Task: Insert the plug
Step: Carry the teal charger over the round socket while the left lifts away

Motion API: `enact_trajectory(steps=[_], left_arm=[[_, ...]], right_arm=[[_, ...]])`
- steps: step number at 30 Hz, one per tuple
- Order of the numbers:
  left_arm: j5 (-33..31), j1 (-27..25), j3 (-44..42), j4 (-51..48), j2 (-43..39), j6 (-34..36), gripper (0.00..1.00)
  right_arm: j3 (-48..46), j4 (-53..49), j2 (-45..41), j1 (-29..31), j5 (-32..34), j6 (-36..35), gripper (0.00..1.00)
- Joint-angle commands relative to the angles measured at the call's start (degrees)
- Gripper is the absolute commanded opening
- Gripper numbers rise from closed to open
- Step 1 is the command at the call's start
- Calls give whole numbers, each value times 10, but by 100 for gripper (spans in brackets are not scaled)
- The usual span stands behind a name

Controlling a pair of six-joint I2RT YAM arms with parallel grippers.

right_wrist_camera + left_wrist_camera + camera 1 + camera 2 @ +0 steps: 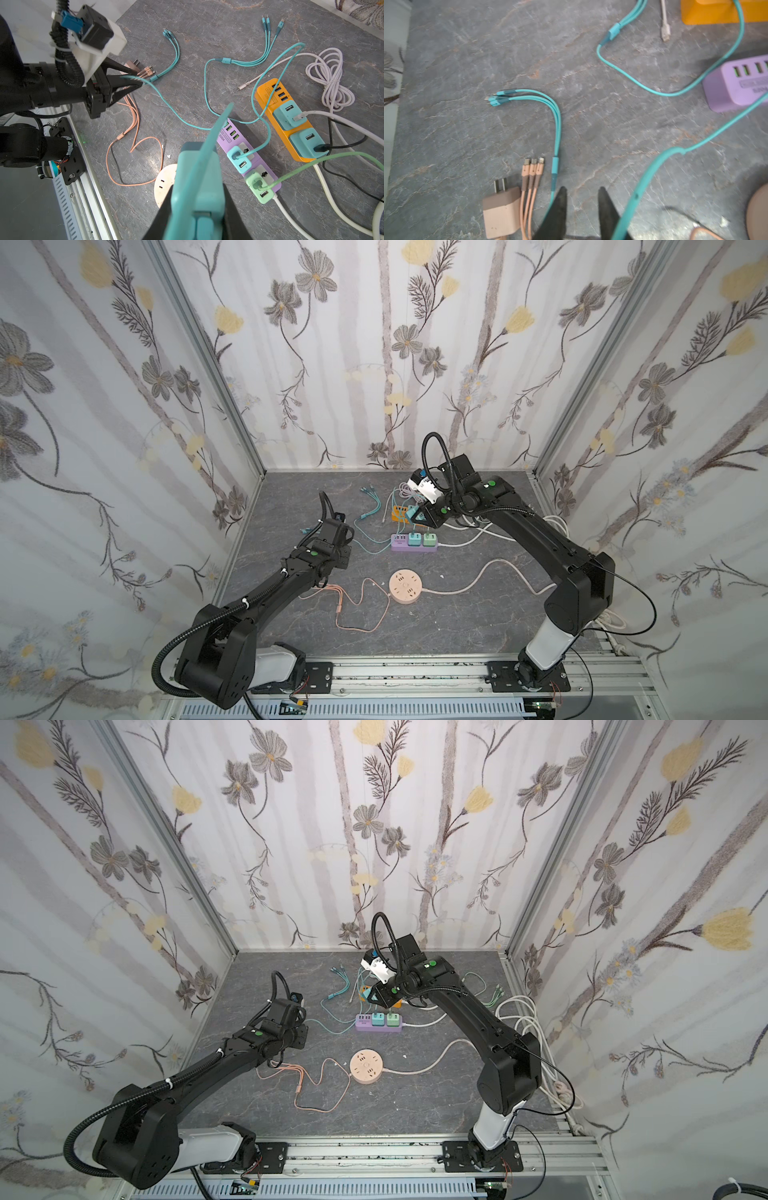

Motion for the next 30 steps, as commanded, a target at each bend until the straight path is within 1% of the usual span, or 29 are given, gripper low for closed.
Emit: enact_trajectory(steps=[1,3,5,6,8,11,13,15,17,18,23,25,26,28,30], left_arm=[[-10,54,15,76,-8,-5,0],[-28,94,47,99,-9,2,0],[-44,132,113,101,11,18,0],[-42,150,147,97,23,19,0],[-13,189,222,85,59,22,0],[7,209,313,65,108,44,0],[13,213,340,50,134,43,0],[44,216,347,35,151,22,0],[76,216,334,30,160,-3,0],[81,216,325,33,161,-13,0],[97,219,282,40,156,-53,0],[102,220,269,40,151,-63,0],[104,221,262,41,147,-68,0],[103,225,250,42,141,-80,0],[102,229,240,39,137,-92,0]], right_arm=[[2,13,9,4,-21,-35,0],[2,9,16,9,-26,-65,0],[8,-5,28,17,-20,-105,0],[12,-15,33,21,-18,-125,0],[18,-36,46,32,-17,-175,0],[19,-77,60,46,-19,-267,0],[20,-120,73,57,-2,-337,0],[21,-155,88,72,41,-392,0],[23,-180,102,88,89,-426,0],[23,-187,107,94,101,-436,0],[19,-208,122,123,125,-495,0],[20,-203,131,127,146,-512,0],[21,-199,138,147,160,-521,0],[23,-188,150,159,189,-532,0],[27,-184,158,168,195,-545,0]])
